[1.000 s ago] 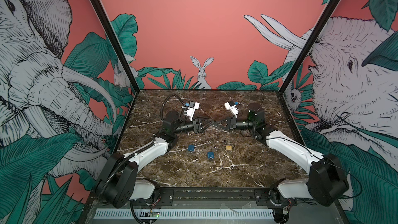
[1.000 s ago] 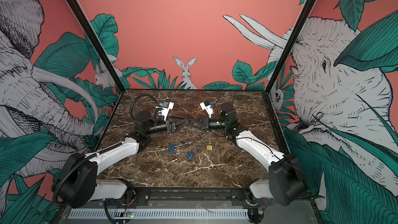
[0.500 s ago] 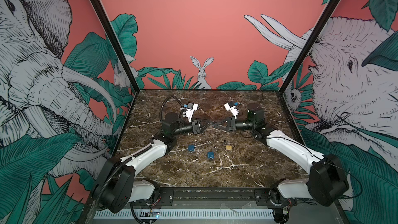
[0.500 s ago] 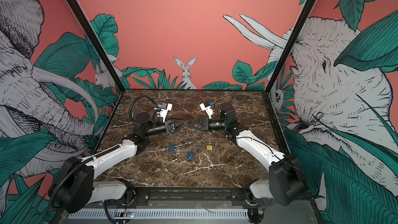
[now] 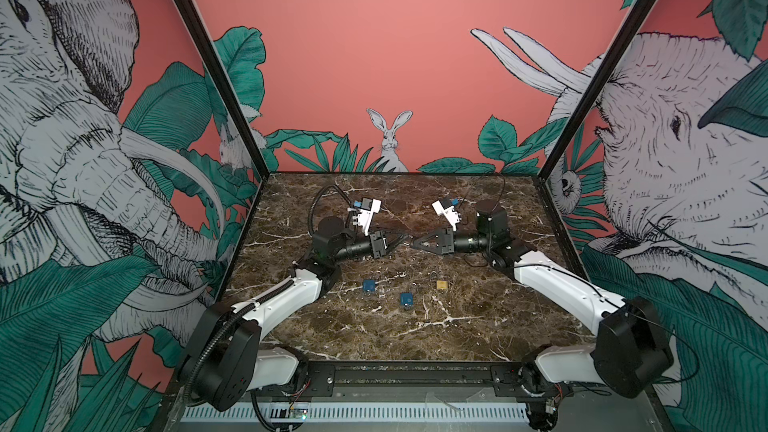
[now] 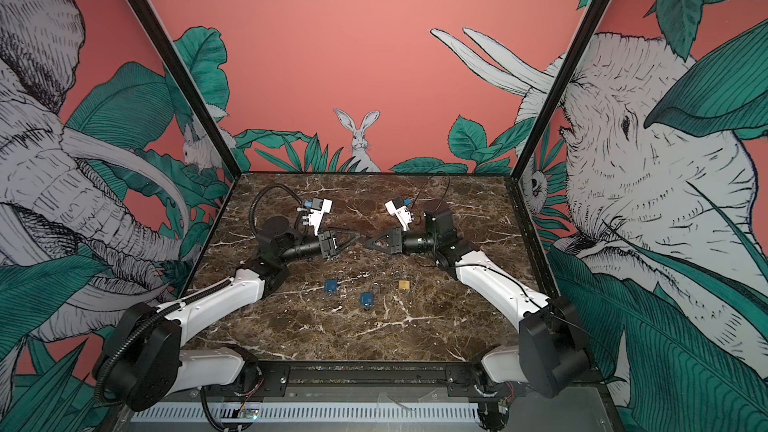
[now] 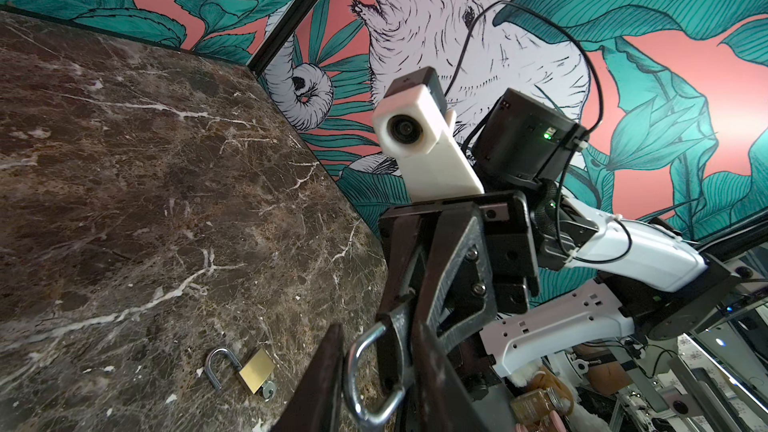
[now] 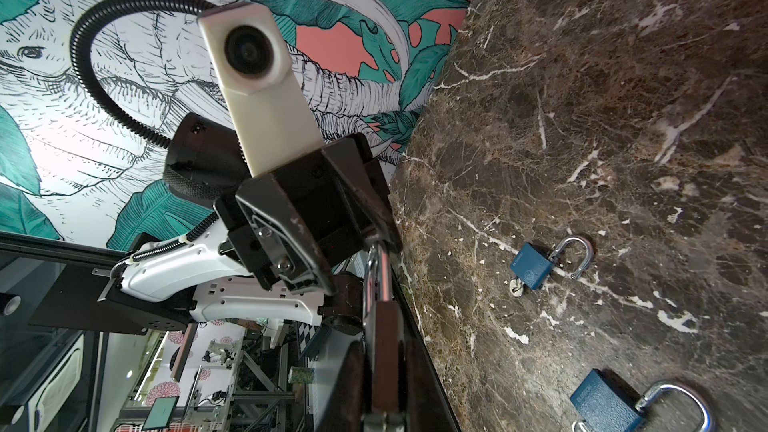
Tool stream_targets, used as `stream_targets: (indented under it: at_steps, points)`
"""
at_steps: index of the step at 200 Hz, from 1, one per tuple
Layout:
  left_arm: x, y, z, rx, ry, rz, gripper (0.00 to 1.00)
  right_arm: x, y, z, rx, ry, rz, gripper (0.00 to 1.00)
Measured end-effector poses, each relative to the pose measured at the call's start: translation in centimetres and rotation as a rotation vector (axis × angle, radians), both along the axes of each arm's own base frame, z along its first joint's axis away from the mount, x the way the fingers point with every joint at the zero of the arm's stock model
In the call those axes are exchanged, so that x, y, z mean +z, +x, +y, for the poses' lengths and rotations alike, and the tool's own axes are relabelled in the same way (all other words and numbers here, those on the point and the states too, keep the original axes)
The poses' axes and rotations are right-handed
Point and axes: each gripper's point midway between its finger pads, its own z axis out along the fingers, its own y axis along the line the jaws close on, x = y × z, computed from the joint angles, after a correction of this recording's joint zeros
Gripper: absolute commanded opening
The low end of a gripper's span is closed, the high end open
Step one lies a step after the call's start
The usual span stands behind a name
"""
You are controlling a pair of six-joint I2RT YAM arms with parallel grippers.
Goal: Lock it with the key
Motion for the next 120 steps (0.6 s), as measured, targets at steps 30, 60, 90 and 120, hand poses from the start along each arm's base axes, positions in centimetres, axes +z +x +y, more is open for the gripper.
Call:
stream_targets:
  at_steps: [30,60,90,120]
  points:
    - [-0.1,-0.02,0.01,0.0,0.003,0.007,0.25,0.21,0.09,-0.01,-0.001,0.004,-0.018,0.0]
    - [-0.14,-0.15,0.09,0.0,0.005,0.012,0.24,0.27,0.11,-0.02,0.0,0.006,-0.026,0.0]
    - [-0.22,-0.17,0.12,0.002,0.007,0.016,0.21,0.33,0.14,0.0,0.001,0.008,-0.034,0.0]
    - [-0.47,-0.15,0.14,0.004,0.012,0.025,0.19,0.11,0.03,-0.06,0.003,0.006,-0.036,0.0]
